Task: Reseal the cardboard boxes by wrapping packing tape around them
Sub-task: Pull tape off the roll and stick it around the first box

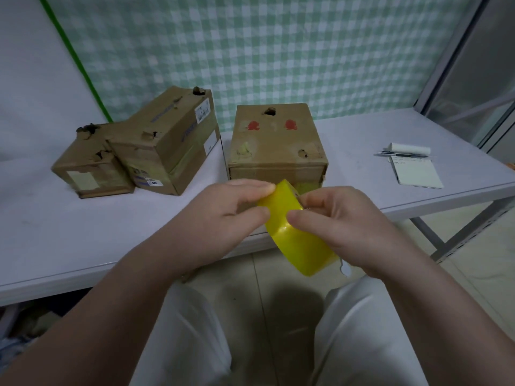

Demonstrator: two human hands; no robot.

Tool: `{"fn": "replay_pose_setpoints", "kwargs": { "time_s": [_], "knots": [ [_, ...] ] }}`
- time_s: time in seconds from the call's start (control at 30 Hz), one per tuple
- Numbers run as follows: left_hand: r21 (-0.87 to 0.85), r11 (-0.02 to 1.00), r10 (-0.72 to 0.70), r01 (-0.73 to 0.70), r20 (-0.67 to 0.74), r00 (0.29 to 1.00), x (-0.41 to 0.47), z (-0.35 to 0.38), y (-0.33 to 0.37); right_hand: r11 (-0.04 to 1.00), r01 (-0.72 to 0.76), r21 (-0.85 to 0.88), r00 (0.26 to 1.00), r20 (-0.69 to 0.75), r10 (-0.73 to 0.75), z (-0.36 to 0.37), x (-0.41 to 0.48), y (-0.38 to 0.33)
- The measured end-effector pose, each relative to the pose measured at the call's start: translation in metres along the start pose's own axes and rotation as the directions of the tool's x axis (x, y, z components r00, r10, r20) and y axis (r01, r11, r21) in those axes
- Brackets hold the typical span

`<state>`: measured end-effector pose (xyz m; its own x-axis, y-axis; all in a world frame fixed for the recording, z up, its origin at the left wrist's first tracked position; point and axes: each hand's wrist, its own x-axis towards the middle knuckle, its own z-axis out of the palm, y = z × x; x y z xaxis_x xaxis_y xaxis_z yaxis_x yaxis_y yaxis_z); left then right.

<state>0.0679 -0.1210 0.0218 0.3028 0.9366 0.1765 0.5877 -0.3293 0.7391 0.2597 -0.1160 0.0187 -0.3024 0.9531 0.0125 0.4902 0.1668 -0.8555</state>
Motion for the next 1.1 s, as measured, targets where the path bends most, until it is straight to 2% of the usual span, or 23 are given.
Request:
{"fn": "replay_pose_setpoints", "kwargs": {
  "time_s": [0.1, 0.23, 0.4, 0.5, 0.6, 0.67, 0.73, 0.8, 0.87, 0.93, 1.0, 1.1],
  "knots": [
    [0.173, 0.985, 0.037, -0.005, -0.185, 0.982, 0.004, 0.011, 0.013, 0.979, 0.054, -0.197, 0.997, -0.039, -0.062, 0.006, -0.003, -0.004],
    [0.206, 0.977, 0.019, 0.050, -0.322, 0.946, 0.009, 0.020, 0.021, 0.920, 0.082, -0.384, 0.986, -0.105, -0.132, 0.011, -0.006, -0.010],
    [0.316, 0.946, 0.045, 0.078, -0.366, 0.930, 0.012, 0.029, 0.019, 0.878, 0.066, -0.474, 0.985, -0.108, -0.132, 0.015, -0.009, -0.012],
    [0.419, 0.902, 0.046, 0.104, -0.334, 0.941, 0.014, 0.036, 0.016, 0.881, 0.055, -0.470, 0.987, -0.110, -0.120, 0.016, -0.010, -0.010],
    [0.408, 0.907, 0.026, 0.099, -0.290, 0.957, 0.015, 0.038, 0.016, 0.885, 0.050, -0.463, 0.985, -0.121, -0.119, 0.017, -0.009, -0.008],
    [0.331, 0.941, 0.018, 0.072, -0.260, 0.965, 0.012, 0.036, 0.022, 0.885, 0.040, -0.464, 0.986, -0.126, -0.110, 0.017, -0.007, -0.006],
    [0.132, 0.989, -0.036, 0.068, -0.233, 0.972, 0.010, 0.032, 0.031, 0.889, 0.011, -0.459, 0.987, -0.136, -0.082, 0.016, -0.004, -0.002],
    [-0.078, 0.991, -0.126, 0.112, -0.195, 0.973, 0.009, 0.028, 0.037, 0.901, -0.006, -0.434, 0.987, -0.147, -0.064, 0.015, -0.001, 0.003],
    [-0.251, 0.947, -0.243, 0.201, -0.150, 0.958, 0.012, 0.025, 0.036, 0.933, -0.001, -0.360, 0.989, -0.138, -0.052, 0.013, 0.001, 0.008],
    [-0.452, 0.843, -0.370, 0.292, -0.095, 0.924, 0.017, 0.022, 0.032, 0.993, -0.026, -0.118, 0.994, -0.111, 0.013, 0.012, 0.001, 0.011],
    [-0.580, 0.739, -0.459, 0.343, -0.061, 0.886, 0.020, 0.019, 0.029, 0.977, -0.107, 0.182, 0.993, 0.064, 0.097, 0.009, 0.002, 0.016],
    [-0.652, 0.667, -0.520, 0.360, -0.061, 0.852, 0.023, 0.014, 0.023, 0.894, -0.239, 0.380, 0.918, 0.388, 0.080, -0.001, 0.000, 0.025]
  ]
}}
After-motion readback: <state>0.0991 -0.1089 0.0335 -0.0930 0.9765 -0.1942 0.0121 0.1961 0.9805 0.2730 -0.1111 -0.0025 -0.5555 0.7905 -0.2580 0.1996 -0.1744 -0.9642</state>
